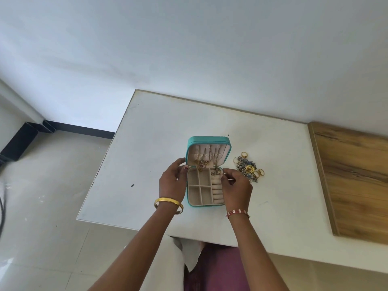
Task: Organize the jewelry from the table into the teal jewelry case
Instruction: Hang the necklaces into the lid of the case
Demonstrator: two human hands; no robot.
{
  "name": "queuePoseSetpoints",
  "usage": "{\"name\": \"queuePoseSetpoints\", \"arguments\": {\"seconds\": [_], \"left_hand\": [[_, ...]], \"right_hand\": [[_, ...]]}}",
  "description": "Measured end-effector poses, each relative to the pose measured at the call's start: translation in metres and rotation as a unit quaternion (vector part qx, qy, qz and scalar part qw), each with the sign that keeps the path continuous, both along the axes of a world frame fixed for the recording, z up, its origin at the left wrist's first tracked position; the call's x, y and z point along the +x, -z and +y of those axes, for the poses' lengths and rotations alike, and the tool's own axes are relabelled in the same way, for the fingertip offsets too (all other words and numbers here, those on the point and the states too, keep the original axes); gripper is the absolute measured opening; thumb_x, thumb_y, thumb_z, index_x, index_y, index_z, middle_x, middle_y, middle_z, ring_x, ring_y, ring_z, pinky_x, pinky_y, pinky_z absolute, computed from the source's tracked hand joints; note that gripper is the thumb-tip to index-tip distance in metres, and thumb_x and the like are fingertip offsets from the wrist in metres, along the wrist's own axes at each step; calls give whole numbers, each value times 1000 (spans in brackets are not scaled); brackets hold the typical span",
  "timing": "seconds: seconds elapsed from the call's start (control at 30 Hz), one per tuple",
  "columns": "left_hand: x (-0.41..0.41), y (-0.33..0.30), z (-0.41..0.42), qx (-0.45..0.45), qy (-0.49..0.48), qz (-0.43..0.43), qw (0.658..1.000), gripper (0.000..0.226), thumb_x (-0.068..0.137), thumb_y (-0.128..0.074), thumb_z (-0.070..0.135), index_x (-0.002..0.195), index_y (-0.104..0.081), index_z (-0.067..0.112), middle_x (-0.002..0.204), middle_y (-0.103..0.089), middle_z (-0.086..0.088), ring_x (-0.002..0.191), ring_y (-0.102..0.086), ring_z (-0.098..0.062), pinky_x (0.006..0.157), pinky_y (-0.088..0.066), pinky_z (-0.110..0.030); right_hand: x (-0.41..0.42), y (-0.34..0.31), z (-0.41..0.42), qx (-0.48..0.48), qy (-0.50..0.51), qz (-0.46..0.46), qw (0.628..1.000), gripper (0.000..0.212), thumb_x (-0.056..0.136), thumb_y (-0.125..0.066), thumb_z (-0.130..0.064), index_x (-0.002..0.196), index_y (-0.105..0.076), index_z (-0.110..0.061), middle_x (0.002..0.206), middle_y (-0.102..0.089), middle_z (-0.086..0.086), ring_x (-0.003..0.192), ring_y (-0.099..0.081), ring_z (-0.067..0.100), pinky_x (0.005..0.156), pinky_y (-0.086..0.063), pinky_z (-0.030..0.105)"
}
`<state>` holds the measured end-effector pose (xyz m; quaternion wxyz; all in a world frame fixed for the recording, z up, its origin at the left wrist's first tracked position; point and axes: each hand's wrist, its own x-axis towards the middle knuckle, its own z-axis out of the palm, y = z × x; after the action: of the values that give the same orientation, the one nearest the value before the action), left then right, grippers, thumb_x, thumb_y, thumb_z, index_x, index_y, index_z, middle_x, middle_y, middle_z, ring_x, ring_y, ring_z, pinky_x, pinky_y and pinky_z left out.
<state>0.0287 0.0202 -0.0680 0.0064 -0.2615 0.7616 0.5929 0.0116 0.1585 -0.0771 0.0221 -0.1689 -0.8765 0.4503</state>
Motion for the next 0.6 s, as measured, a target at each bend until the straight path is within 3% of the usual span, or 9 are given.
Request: {"name": "queuePoseSetpoints", "arguments": {"seconds": [0.23,0.4,0.53,0.6], "left_hand": [[-5,2,-7,-3,1,0,1000,27,93,-48,17,116,-61,18,91,-65,1,97,-63,-23,93,-50,-44],[12,5,-2,-1,-39,9,999,26,92,-50,14,116,-61,14,108,-66,-5,98,-62,-23,94,-49,-43],[22,1,4,17,-73,22,997,23,91,-51,12,111,-63,13,110,-67,-8,99,-62,-23,93,-50,-44],[23,0,6,10,-68,24,997,24,91,-50,11,112,-63,12,111,-67,-8,97,-61,-22,93,-50,-38]], "right_hand": [[-4,0,-6,-8,-13,2,1000,21,84,-60,-2,103,-68,-3,94,-70,13,73,-56,14,61,-40,16],[1,-2,-4,18,-20,7,1000,23,84,-60,-3,107,-66,-4,96,-68,12,73,-55,15,57,-35,6],[6,-7,-5,69,-44,50,995,17,82,-63,-5,99,-67,-5,92,-64,13,75,-57,23,64,-48,27],[5,-9,-6,107,-63,56,991,13,81,-66,-11,93,-68,-6,88,-61,14,79,-58,26,64,-43,27]]}}
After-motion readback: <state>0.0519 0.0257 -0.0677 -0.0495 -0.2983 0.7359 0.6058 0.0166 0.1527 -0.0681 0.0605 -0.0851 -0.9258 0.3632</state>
